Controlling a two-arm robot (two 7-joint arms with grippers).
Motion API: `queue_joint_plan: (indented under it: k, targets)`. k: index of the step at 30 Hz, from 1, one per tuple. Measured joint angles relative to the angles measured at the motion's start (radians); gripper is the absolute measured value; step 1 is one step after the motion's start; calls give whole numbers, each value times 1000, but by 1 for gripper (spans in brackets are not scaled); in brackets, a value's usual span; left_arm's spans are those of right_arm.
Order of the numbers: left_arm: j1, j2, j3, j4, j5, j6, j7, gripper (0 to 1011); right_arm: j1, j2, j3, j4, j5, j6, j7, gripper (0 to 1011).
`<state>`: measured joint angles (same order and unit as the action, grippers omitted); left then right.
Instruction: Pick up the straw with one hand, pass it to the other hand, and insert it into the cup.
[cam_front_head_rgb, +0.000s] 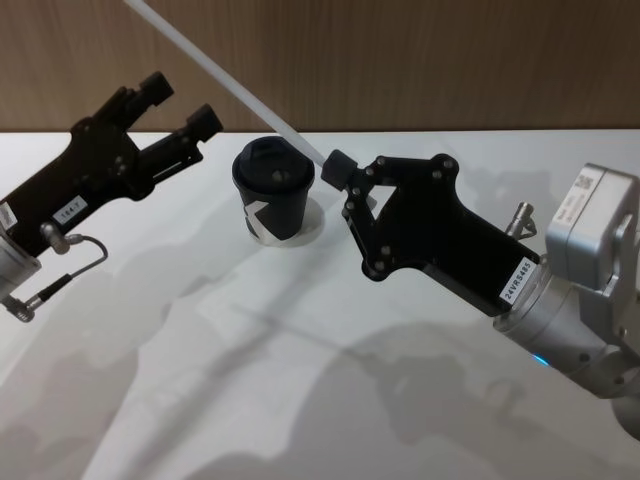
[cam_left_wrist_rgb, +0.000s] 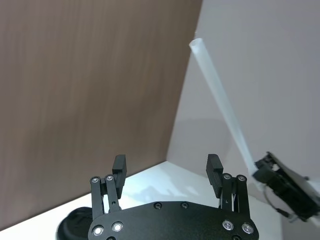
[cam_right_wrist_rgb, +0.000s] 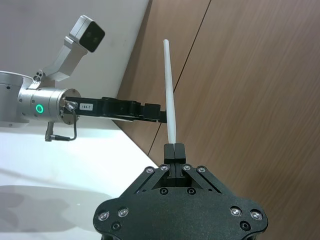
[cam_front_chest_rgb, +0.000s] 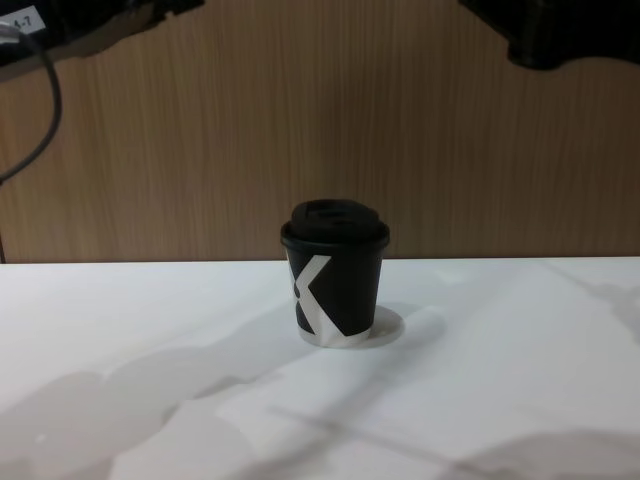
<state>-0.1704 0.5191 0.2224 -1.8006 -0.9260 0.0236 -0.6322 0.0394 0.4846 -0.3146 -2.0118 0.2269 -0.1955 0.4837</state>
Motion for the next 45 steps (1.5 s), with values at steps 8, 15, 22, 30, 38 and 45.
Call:
queue_joint_plan:
  k: [8,15,22,30,38,45]
  targets:
    - [-32,7,25,27,-46,12,-87,1004,0,0,0,0,0,0,0,2]
    - [-56,8,43,51,-83,17,-156,1003,0,0,0,0,0,0,0,1]
    - [-73,1,53,70,-119,17,-209,1003,0,0,0,0,0,0,0,1]
    - [-89,-18,61,90,-165,8,-252,1003,0,0,0,0,0,0,0,2]
    - [-102,-41,68,104,-199,3,-258,1003,0,0,0,0,0,0,0,1]
    - [-110,-62,82,116,-222,4,-234,1003,0,0,0,0,0,0,0,1]
